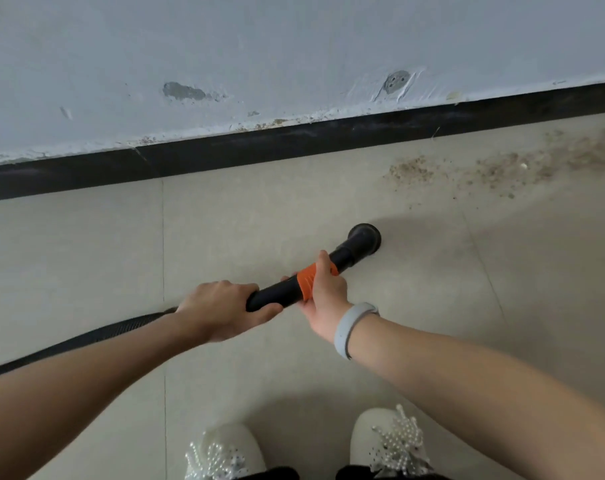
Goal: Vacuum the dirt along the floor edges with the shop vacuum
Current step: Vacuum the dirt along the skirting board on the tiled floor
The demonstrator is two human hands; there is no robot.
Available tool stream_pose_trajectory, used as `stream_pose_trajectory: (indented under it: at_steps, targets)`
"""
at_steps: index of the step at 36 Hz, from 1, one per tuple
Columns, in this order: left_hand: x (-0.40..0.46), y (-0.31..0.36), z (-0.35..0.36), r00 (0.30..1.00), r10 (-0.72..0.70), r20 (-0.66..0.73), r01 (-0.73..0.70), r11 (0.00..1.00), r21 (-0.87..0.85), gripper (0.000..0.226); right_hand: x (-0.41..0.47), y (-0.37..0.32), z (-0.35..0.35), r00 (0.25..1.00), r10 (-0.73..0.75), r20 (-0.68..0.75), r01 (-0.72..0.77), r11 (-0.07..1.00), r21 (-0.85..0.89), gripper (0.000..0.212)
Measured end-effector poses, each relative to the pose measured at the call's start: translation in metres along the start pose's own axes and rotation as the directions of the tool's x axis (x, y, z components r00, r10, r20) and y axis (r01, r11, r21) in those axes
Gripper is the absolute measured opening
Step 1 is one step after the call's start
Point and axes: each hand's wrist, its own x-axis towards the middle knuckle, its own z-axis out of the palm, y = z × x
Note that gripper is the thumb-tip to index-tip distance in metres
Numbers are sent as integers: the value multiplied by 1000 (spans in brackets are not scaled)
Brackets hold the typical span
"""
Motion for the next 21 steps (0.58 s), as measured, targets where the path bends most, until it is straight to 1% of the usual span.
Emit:
stream_pose_trajectory:
  at_steps: [5, 7, 9, 12, 14, 15, 17, 21]
  targets:
    - [-6, 2, 13, 992, 121, 43, -122, 992, 27, 51, -8, 21, -22, 991, 21, -134, -16, 999, 34, 49]
    - [-12, 3, 27, 989, 141, 47, -141, 990, 1, 50, -10, 30, -28, 987, 22, -156, -18, 999, 29, 49]
    - [-18, 1, 40, 990, 137, 17, -136, 989, -51, 45, -13, 36, -30, 987, 13, -161, -16, 1000, -16, 45]
    - [-24, -7, 54, 995, 94, -45, -100, 984, -145, 46, -15, 36, -24, 983, -17, -184, 6, 998, -61, 27]
    - [-32, -17, 63, 995, 66, -70, -79, 978, -195, 47, -16, 34, -13, 975, -24, -221, 15, 999, -41, 22]
    - [-36, -23, 67, 995, 51, -82, -68, 973, -220, 47, -14, 34, -6, 972, -25, -233, 18, 999, -35, 23]
    - [-46, -38, 76, 994, 3, -108, -33, 960, -277, 48, -12, 43, 9, 975, -16, -222, -1, 997, -75, 24]
    - [-74, -74, 95, 977, -160, -138, 90, 907, -412, 49, -8, 77, 47, 990, -1, -139, -35, 967, -253, 37]
